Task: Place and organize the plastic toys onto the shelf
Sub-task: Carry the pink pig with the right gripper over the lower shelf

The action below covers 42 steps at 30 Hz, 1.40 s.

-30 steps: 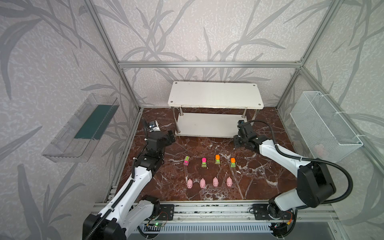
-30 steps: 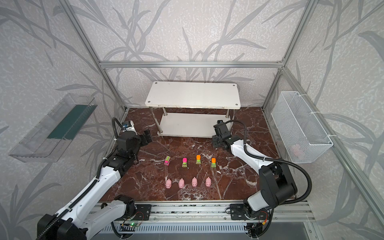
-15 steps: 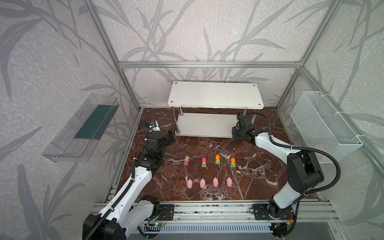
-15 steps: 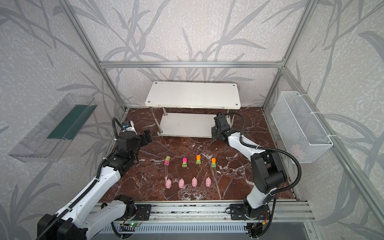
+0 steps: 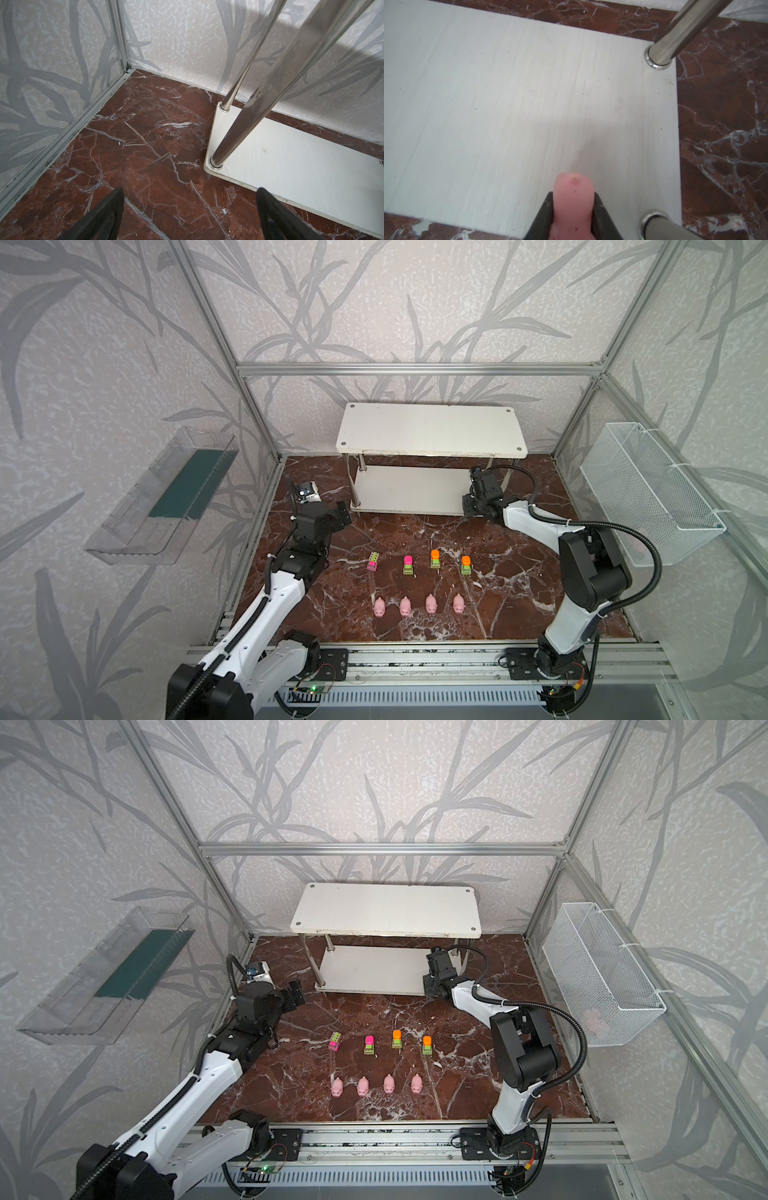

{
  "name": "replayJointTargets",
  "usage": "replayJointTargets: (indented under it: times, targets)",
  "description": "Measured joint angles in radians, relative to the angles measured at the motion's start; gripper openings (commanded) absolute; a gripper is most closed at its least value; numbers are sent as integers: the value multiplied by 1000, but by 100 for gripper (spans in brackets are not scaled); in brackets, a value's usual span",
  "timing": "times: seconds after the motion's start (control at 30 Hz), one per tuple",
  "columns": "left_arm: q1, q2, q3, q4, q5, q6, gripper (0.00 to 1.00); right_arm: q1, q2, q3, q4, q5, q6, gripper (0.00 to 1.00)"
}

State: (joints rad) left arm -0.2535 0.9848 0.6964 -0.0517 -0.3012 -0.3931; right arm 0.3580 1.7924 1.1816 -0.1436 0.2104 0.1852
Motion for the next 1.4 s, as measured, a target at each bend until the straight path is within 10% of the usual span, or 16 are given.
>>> replayJointTargets:
  times: [1.4]
  targets:
    - [0, 12, 0, 0, -4, 0, 97, -49, 129, 150, -66, -10, 52, 47]
